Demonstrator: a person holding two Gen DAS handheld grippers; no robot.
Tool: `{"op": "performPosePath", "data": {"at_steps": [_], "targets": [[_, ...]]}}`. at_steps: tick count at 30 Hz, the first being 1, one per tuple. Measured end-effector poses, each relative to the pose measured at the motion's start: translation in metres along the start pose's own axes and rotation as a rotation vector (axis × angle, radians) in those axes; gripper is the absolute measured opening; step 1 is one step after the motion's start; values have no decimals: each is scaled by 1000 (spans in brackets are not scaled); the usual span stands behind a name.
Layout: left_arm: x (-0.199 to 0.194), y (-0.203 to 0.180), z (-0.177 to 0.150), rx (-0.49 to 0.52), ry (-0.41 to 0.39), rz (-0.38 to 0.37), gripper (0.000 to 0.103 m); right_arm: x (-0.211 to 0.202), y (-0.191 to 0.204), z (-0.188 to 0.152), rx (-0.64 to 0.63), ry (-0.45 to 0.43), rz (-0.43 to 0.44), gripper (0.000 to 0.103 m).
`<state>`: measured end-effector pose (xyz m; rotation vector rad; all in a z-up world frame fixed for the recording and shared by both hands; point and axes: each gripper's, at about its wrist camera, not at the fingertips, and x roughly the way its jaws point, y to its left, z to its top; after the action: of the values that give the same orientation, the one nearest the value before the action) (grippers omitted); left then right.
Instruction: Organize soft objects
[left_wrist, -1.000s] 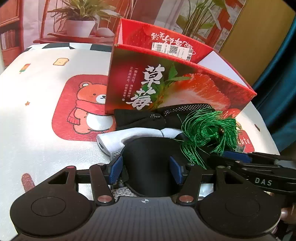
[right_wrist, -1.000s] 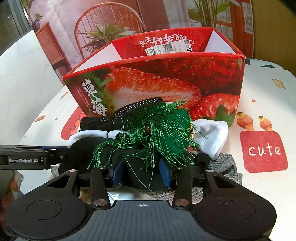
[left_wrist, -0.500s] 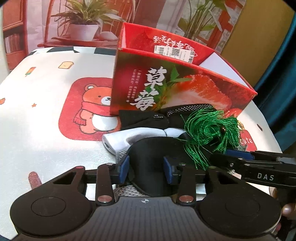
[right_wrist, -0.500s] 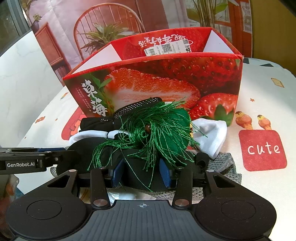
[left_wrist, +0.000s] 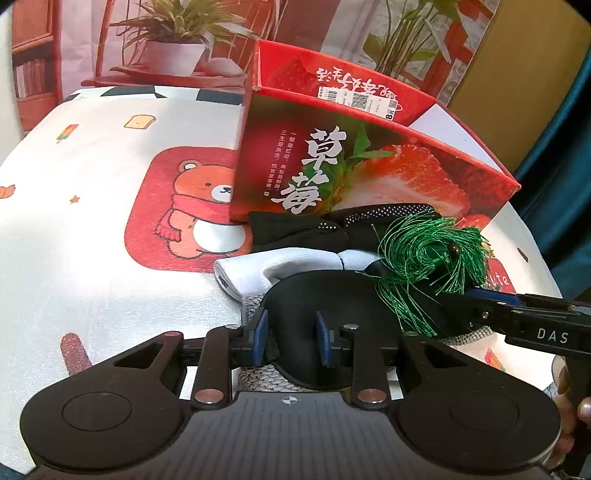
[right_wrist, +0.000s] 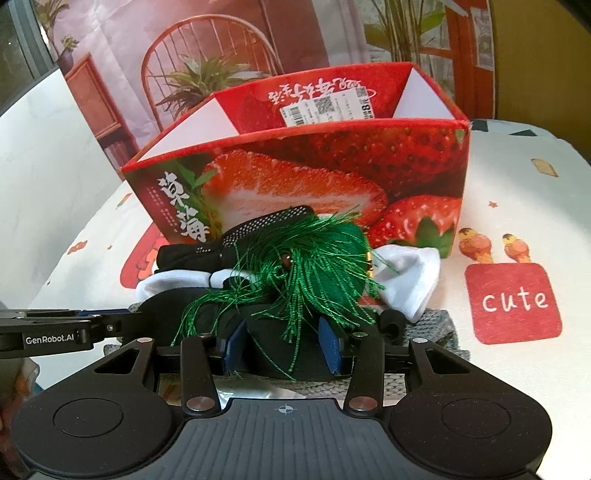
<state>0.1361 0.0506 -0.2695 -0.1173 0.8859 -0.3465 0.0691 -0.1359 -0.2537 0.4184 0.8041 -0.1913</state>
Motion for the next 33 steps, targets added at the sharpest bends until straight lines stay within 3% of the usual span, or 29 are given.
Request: {"op": "performPosePath", "data": {"at_steps": [21, 25, 33], "targets": [[-13, 7, 0, -69, 1, -41, 31, 2, -4, -4, 14, 17, -2, 41], [-8, 8, -1, -89, 20, -51, 43, 2, -4, -4, 12, 17, -3, 41], [-2, 5, -2, -80, 38, -60, 45, 2, -4, -5, 14, 16, -2, 41]]}}
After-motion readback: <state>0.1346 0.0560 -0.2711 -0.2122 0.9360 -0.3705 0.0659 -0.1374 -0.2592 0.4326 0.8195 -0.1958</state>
